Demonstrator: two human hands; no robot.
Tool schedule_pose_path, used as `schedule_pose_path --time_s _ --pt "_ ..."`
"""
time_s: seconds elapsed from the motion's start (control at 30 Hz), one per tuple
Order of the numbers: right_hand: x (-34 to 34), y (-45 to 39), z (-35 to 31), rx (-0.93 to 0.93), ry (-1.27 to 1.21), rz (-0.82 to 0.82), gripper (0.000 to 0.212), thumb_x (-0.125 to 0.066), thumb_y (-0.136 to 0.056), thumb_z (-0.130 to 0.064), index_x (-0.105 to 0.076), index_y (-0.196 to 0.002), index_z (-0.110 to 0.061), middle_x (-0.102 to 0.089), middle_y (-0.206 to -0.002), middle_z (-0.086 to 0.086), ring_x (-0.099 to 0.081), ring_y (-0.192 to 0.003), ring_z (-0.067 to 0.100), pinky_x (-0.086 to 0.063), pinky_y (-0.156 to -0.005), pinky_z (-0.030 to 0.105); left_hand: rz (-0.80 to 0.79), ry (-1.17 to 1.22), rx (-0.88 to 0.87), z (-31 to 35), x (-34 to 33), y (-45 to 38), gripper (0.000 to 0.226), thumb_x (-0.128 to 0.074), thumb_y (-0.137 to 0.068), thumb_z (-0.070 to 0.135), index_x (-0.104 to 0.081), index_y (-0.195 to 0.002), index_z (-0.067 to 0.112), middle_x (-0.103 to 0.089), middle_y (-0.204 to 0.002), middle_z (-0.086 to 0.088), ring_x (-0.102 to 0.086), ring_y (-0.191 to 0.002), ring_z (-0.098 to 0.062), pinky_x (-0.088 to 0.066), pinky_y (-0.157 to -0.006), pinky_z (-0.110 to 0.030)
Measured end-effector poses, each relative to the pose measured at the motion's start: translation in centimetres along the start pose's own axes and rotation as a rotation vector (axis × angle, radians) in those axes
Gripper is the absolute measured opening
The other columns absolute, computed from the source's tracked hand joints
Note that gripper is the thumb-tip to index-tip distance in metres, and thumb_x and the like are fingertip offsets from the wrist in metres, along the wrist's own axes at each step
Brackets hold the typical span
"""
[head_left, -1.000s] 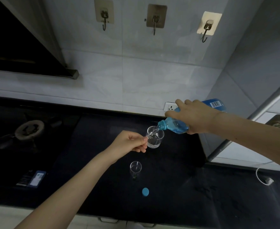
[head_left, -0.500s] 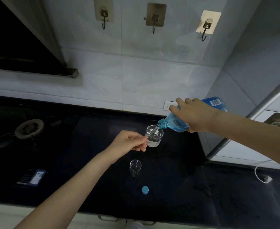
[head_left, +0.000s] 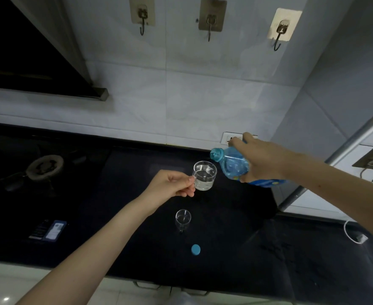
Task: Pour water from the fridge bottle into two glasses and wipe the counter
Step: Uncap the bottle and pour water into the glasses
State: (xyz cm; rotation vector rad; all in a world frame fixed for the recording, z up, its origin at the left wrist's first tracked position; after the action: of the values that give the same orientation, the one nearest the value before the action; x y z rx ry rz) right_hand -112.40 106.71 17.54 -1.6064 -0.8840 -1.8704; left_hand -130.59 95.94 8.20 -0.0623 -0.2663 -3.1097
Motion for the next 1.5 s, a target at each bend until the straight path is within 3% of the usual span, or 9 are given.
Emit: schedule_pose_path --time_s 0.13,0.23,0.33,0.57,0.87,1.23,1.37,1.43,1.5 --pt "-2.0 0.2 1.6 -0.132 -0.39 0.065 0.087 -0.086 -0.065 -0.036 -0.032 -0.132 -0.024 -0.04 -0.116 0.0 -0.053 -0.093 0.02 -0.048 -0.076 0.033 0.017 0.008 -0.003 -0.1 0.3 0.1 0.027 -0.062 -0.091 0.022 -0.072 -0.09 -0.003 -0.073 -0.089 -0.015 -0.07 -0.084 -0.02 -0.055 -0.081 -0.028" --pt "-4.2 0.6 2.7 -0.255 -0.62 0.199 0.083 -0.088 -0.065 -0.027 -0.037 -0.13 -0.02 -0.042 -0.117 -0.001 -0.05 -0.102 0.019 -0.042 -0.079 0.03 0.035 0.012 -0.001 -0.6 0.7 0.2 0.027 -0.061 -0.092 0.022 -0.071 -0.09 -0.003 -0.073 -0.088 -0.015 -0.07 -0.082 -0.019 -0.055 -0.08 -0.027" --pt "-7.5 1.2 3.0 -0.388 -0.846 0.32 0.079 -0.089 -0.064 -0.021 -0.04 -0.126 -0.022 -0.041 -0.12 -0.001 -0.049 -0.107 0.017 -0.047 -0.085 0.034 0.071 0.025 0.014 -1.6 1.3 0.2 0.027 -0.06 -0.092 0.02 -0.071 -0.091 -0.005 -0.072 -0.089 -0.018 -0.069 -0.081 -0.017 -0.055 -0.078 -0.025" --pt "-15.7 1.7 0.2 -0.566 -1.117 0.511 0.081 -0.091 -0.061 -0.018 -0.041 -0.126 -0.022 -0.045 -0.122 0.002 -0.052 -0.107 0.015 -0.051 -0.091 0.039 0.18 0.121 0.098 -5.7 2.1 0.7 0.025 -0.061 -0.092 0.02 -0.071 -0.093 -0.003 -0.072 -0.093 -0.017 -0.069 -0.087 -0.018 -0.055 -0.082 -0.025" --pt "-21.7 1.6 -2.9 -0.775 -1.208 0.625 0.083 -0.087 -0.069 -0.015 -0.036 -0.133 -0.021 -0.034 -0.124 -0.002 -0.046 -0.109 0.012 -0.044 -0.089 0.027 0.324 0.258 0.239 -12.0 2.8 1.3 0.022 -0.062 -0.091 0.018 -0.072 -0.094 -0.001 -0.072 -0.093 -0.015 -0.068 -0.094 -0.021 -0.053 -0.088 -0.029" --pt "-23.5 1.2 -3.6 -0.799 -1.166 0.618 0.084 -0.087 -0.069 -0.018 -0.034 -0.134 -0.023 -0.03 -0.124 -0.005 -0.045 -0.109 0.013 -0.046 -0.085 0.026 0.337 0.322 0.274 -14.0 3.1 1.0 0.018 -0.062 -0.091 0.015 -0.072 -0.093 0.0 -0.072 -0.095 -0.016 -0.069 -0.095 -0.021 -0.053 -0.084 -0.025" --pt "-23.4 1.4 -3.5 -0.774 -1.174 0.585 0.095 -0.088 -0.068 -0.023 -0.028 -0.142 -0.026 -0.032 -0.136 0.003 -0.042 -0.113 0.011 -0.046 -0.088 0.028 0.331 0.33 0.274 -14.1 2.9 0.5 0.018 -0.062 -0.091 0.014 -0.072 -0.095 0.0 -0.072 -0.096 -0.016 -0.069 -0.096 -0.021 -0.053 -0.084 -0.026" --pt "-23.0 2.0 -3.5 -0.744 -1.189 0.578 0.104 -0.088 -0.067 -0.024 -0.023 -0.148 -0.027 -0.029 -0.142 0.004 -0.038 -0.117 0.008 -0.043 -0.089 0.024 0.327 0.335 0.277 -14.2 3.0 0.3 0.018 -0.063 -0.09 0.015 -0.073 -0.094 0.0 -0.072 -0.096 -0.016 -0.069 -0.096 -0.021 -0.052 -0.085 -0.027" --pt "-21.8 3.0 -3.4 -0.702 -1.179 0.625 0.104 -0.088 -0.067 -0.022 -0.023 -0.149 -0.025 -0.027 -0.143 0.002 -0.036 -0.119 0.002 -0.038 -0.09 0.01 0.326 0.343 0.282 -14.4 3.0 0.2 0.018 -0.063 -0.09 0.015 -0.073 -0.094 0.001 -0.072 -0.096 -0.016 -0.068 -0.096 -0.021 -0.052 -0.086 -0.027"
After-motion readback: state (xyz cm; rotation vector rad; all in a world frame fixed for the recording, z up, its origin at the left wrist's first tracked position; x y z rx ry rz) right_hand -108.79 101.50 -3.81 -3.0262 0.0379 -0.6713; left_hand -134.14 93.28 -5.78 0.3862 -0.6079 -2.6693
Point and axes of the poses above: each hand's wrist, its own y-axis away from the middle knuckle, its own x-axis out of the back of the hand, z = x × y, the point moved 6 cm from there along -y, towards the middle knuckle
